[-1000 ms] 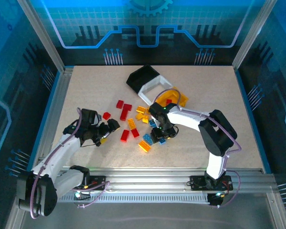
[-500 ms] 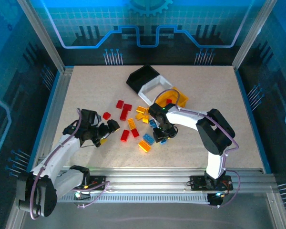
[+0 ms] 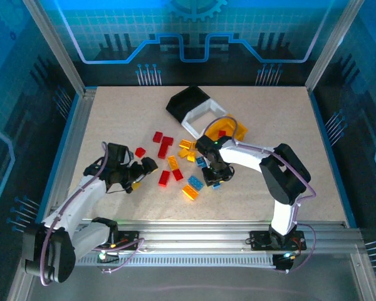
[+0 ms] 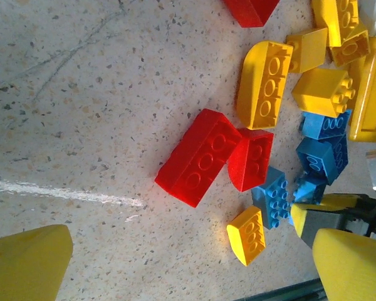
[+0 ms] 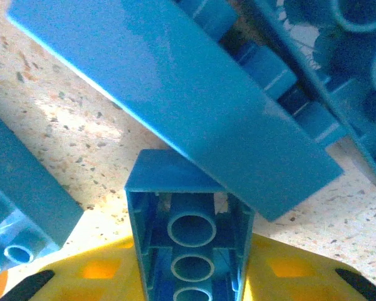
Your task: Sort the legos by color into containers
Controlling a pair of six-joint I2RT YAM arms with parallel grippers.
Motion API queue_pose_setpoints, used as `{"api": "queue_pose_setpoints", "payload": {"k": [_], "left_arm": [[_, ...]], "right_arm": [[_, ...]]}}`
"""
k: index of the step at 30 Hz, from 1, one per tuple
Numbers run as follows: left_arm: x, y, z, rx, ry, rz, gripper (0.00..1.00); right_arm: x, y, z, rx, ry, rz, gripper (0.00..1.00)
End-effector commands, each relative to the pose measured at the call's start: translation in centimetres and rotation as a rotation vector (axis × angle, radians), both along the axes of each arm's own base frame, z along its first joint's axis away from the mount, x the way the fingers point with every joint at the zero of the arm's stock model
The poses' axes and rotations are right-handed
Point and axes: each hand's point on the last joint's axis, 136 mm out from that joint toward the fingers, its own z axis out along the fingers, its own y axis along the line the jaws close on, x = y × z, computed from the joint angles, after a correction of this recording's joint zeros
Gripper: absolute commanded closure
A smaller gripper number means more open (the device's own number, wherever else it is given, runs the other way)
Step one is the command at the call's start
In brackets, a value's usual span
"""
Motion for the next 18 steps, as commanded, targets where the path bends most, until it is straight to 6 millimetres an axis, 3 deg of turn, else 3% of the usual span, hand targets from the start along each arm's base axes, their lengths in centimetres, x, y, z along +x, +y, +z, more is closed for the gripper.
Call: {"api": "queue_pose_setpoints", "payload": {"k": [1,10,18], "left_arm": [[0.0,-0.2,-0.2,-0.025,0.007,-0.010,0.01],[0.0,-0.4,-0.8,-0.032,0.014,-0.012,0.01],[0.2,-0.6,-1.2,-0.048,0.012,-0.013,0.01]], "right_arm": [[-0.7,-0.3,1.3,0.003,-0.009,-0.008,0.62],[-0.9,0.5,3.4,0.057,-0.014,-0.027,0.65],[-1.1,1.5,7.6,0.159,-0.050,-0.072,0.65]]}}
